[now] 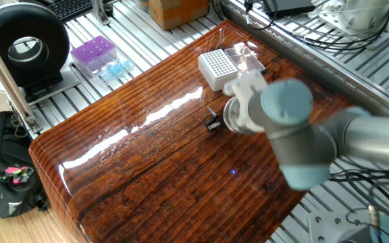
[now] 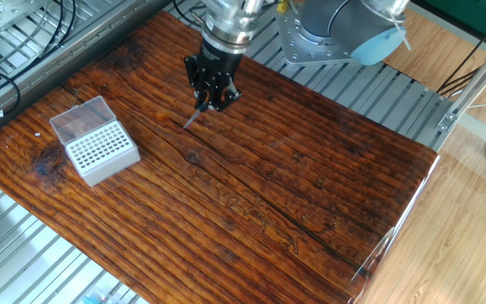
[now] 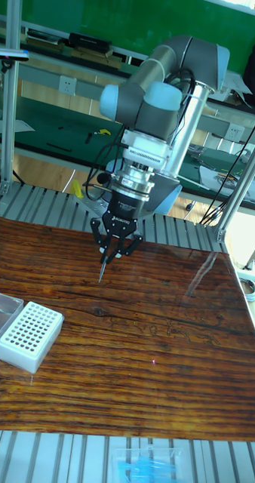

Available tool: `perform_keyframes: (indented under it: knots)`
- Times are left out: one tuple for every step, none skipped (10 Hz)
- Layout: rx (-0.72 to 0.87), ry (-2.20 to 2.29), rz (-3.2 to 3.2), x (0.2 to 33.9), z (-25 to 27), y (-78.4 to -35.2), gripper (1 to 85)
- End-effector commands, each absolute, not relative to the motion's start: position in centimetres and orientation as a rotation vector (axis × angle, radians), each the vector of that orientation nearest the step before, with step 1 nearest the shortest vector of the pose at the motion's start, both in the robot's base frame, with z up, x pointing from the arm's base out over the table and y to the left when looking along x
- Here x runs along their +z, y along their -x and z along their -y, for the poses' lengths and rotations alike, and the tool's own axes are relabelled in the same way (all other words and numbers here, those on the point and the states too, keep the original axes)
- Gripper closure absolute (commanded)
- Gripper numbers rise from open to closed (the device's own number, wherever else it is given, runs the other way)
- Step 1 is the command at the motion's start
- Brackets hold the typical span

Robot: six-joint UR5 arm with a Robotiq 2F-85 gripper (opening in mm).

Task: Insert a medium pipette tip into the holder for medium pipette tips

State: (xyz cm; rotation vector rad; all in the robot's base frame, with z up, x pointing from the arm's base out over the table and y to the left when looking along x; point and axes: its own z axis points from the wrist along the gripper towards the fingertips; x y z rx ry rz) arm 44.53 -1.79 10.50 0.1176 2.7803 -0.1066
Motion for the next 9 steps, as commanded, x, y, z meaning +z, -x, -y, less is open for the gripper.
perform_keyframes:
  knots:
    - [-0.011, -0.126, -2.771, 11.7, 0.7, -44.0, 84.7]
    - [0.005, -0.100, -2.765, 12.0, 0.4, -43.8, 84.7]
    - [0.014, -0.075, -2.763, 12.1, 0.1, -43.7, 84.7]
    - [0.011, -0.046, -2.764, 12.2, 0.0, -43.5, 84.7]
    - [0.008, -0.029, -2.767, 12.3, -0.3, -43.1, 84.7]
    - [-0.003, -0.027, -2.773, 12.4, -0.6, -42.3, 84.7]
    - [-0.003, -0.027, -2.780, 12.3, -0.6, -42.2, 84.7]
    - [0.017, -0.024, -2.781, 12.3, -1.0, -42.2, 84.7]
    - [0.033, -0.021, -2.783, 12.3, -1.3, -42.1, 84.7]
